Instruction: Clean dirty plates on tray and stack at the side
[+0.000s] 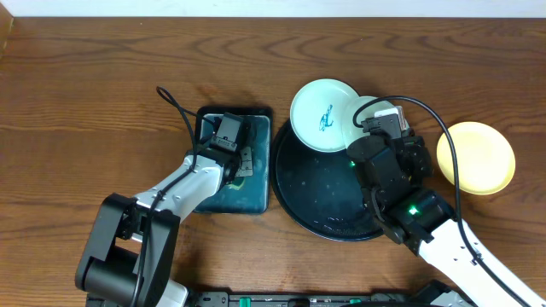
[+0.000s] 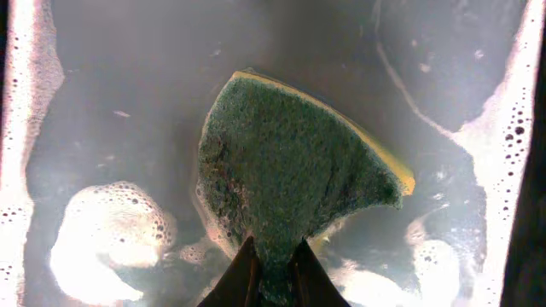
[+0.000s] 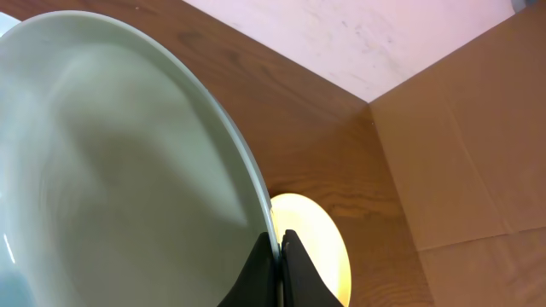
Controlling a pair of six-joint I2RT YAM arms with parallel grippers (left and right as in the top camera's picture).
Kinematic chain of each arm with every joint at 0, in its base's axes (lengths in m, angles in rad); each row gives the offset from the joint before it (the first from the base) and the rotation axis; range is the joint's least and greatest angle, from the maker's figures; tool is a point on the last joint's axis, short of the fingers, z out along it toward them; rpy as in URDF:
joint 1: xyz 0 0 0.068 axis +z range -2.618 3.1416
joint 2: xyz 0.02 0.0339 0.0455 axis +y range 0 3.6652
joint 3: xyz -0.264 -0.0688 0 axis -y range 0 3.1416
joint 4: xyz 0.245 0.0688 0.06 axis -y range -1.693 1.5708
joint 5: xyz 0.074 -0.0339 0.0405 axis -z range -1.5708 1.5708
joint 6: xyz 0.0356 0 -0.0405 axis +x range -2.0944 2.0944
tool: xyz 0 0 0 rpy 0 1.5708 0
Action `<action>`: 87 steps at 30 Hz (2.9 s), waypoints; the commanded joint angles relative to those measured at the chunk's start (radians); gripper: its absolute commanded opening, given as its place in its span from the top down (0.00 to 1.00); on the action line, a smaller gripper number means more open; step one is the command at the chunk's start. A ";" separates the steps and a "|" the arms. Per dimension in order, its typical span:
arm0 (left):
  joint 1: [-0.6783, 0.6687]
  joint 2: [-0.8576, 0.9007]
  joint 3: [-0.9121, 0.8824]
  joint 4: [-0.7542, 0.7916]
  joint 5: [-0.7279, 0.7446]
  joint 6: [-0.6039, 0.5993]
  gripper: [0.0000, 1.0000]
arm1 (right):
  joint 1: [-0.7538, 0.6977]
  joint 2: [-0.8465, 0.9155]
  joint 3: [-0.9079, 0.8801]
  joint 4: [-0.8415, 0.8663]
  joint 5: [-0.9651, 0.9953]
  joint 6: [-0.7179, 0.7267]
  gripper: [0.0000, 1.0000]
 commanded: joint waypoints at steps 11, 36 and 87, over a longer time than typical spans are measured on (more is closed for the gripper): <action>0.000 0.055 -0.020 -0.010 0.010 0.005 0.93 | 0.008 -0.011 0.027 0.001 0.028 -0.001 0.99; 0.000 0.055 -0.020 -0.010 0.010 0.005 0.93 | -0.063 -0.003 0.026 0.001 -0.039 0.109 0.99; 0.000 0.055 -0.020 -0.006 0.010 0.005 0.93 | 0.072 0.011 0.026 0.181 0.342 -0.506 0.99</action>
